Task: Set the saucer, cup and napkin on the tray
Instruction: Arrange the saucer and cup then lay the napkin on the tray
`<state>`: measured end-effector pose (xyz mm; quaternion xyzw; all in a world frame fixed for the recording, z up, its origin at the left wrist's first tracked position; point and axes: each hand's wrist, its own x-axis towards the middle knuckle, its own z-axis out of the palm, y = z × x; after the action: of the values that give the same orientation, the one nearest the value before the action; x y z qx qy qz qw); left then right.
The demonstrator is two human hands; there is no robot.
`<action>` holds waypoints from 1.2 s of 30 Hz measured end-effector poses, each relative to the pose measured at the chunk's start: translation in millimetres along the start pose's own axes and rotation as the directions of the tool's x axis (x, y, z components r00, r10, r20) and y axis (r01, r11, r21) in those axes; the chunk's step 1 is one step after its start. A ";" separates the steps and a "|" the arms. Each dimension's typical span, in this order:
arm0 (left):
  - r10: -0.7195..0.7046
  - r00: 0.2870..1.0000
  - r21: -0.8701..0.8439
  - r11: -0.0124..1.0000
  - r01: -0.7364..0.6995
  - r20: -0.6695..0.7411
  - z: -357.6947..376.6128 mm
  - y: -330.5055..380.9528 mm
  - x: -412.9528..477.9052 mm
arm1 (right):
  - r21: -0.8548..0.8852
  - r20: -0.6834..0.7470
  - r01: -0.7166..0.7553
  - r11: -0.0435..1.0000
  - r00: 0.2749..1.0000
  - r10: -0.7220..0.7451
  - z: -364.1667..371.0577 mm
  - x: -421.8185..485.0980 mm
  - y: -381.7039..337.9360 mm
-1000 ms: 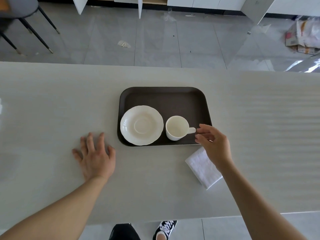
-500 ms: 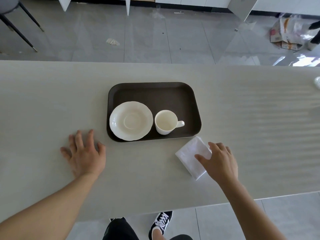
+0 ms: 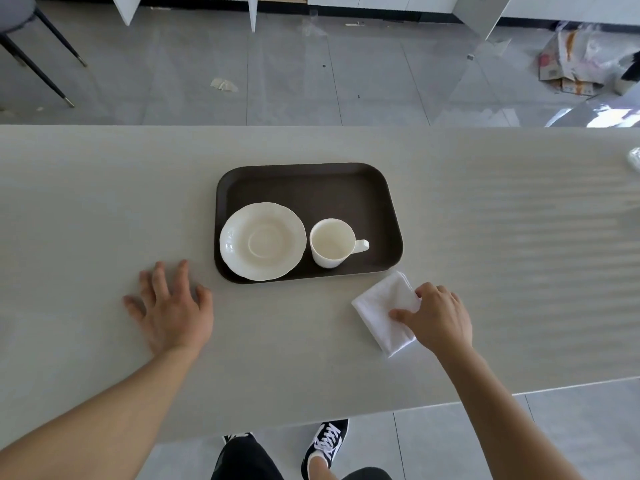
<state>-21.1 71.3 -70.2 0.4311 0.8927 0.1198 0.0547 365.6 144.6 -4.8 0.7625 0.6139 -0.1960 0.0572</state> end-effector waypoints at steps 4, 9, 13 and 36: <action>-0.001 1.000 -0.005 1.000 0.001 -0.002 1.0 0.3 0.6 | 0.044 0.024 0.020 0.999 1.000 -0.021 -1.6 1.6 -2.5; -0.005 1.000 -0.006 1.000 0.005 -0.006 2.7 -1.0 0.6 | 0.386 0.073 -0.006 0.922 0.997 -0.025 -4.1 -1.6 2.1; -0.006 1.000 0.000 1.000 0.006 -0.002 3.7 -0.8 1.3 | 0.598 0.058 -0.019 0.801 0.998 -0.020 -21.9 -4.3 9.6; -0.006 1.000 0.000 1.000 0.006 -0.012 1.3 1.7 -0.8 | 0.883 -0.031 -0.053 0.467 0.985 0.171 -34.1 85.6 -54.6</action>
<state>-19.0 71.9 -71.1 0.4277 0.8943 0.1221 0.0497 335.5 247.2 3.3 0.7323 0.3777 -0.4342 -0.3641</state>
